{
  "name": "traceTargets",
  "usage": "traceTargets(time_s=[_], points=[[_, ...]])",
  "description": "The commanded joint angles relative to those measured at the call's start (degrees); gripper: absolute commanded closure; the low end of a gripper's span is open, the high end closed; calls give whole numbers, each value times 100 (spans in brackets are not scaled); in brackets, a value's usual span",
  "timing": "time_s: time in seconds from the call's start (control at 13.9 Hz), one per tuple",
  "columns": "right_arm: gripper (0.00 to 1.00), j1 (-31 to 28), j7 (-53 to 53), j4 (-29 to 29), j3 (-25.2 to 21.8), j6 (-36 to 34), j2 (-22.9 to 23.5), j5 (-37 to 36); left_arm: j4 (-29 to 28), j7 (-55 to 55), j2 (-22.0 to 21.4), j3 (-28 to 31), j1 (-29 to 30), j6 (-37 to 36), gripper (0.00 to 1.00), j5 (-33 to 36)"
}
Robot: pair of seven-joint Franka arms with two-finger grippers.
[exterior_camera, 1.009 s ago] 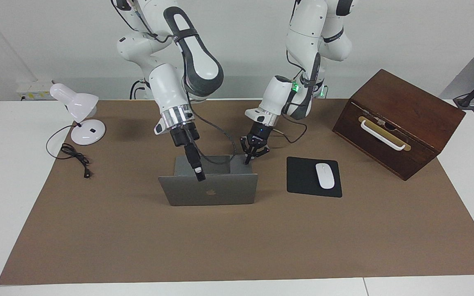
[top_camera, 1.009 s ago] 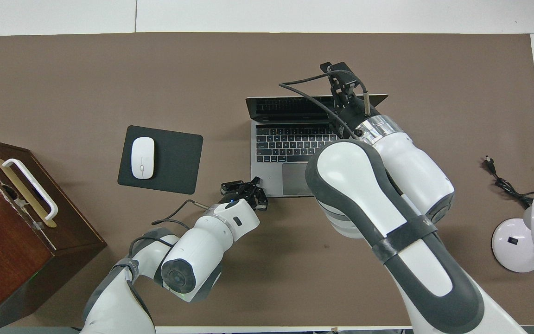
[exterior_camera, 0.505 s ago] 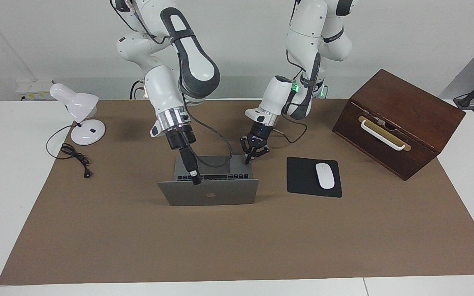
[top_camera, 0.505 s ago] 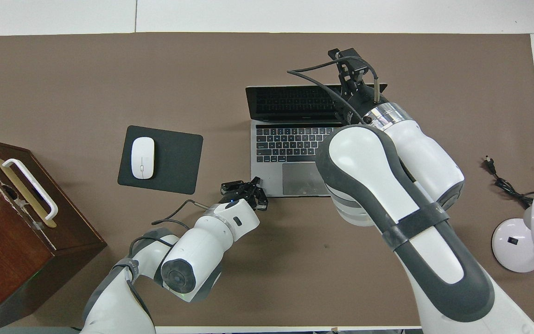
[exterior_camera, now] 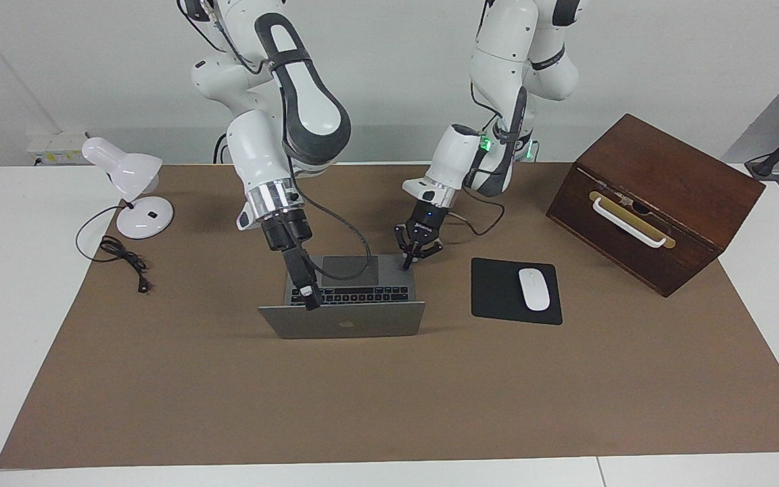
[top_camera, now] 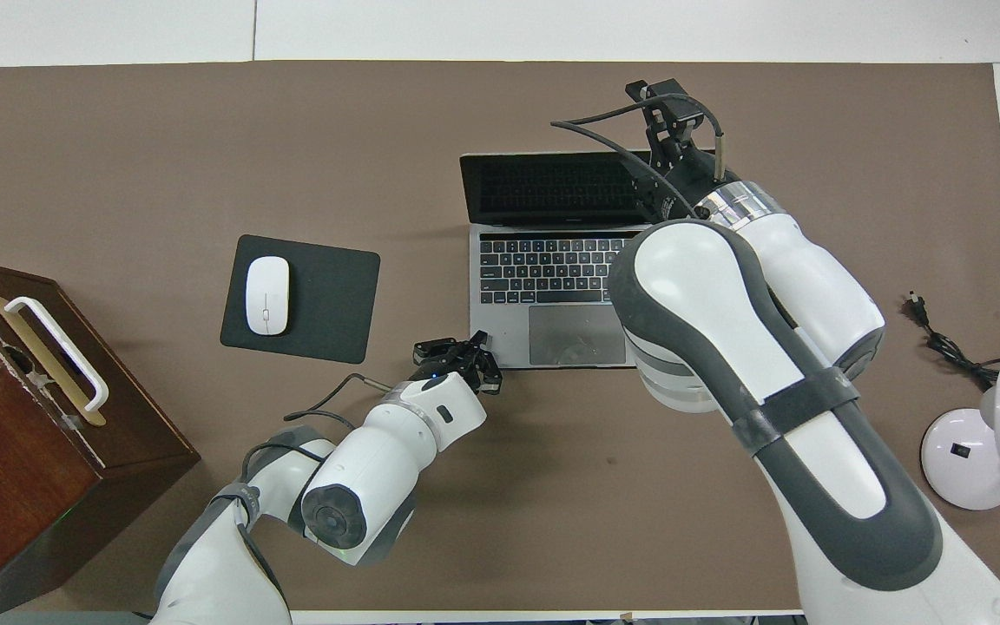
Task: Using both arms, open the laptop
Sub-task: 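Lift the laptop lid upward with the right gripper, left gripper holding base, then push the lid farther open with the right gripper, then raise it away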
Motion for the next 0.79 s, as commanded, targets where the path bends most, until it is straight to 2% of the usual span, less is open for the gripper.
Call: traceTargets(time_s=[0.0, 0.22, 0.5, 0.72], points=[[0, 39, -179, 286, 40, -176, 87, 165, 43, 43, 256, 45, 1, 67, 100, 17], [0, 618, 163, 338, 40, 60, 87, 235, 52, -9, 256, 45, 1, 59, 100, 17], [0, 1471, 1015, 1303, 40, 1035, 455, 183, 122, -412, 239, 45, -8, 67, 100, 8], [0, 1604, 1078, 1875, 22, 1266, 500, 112, 131, -536, 168, 45, -17, 59, 100, 8]])
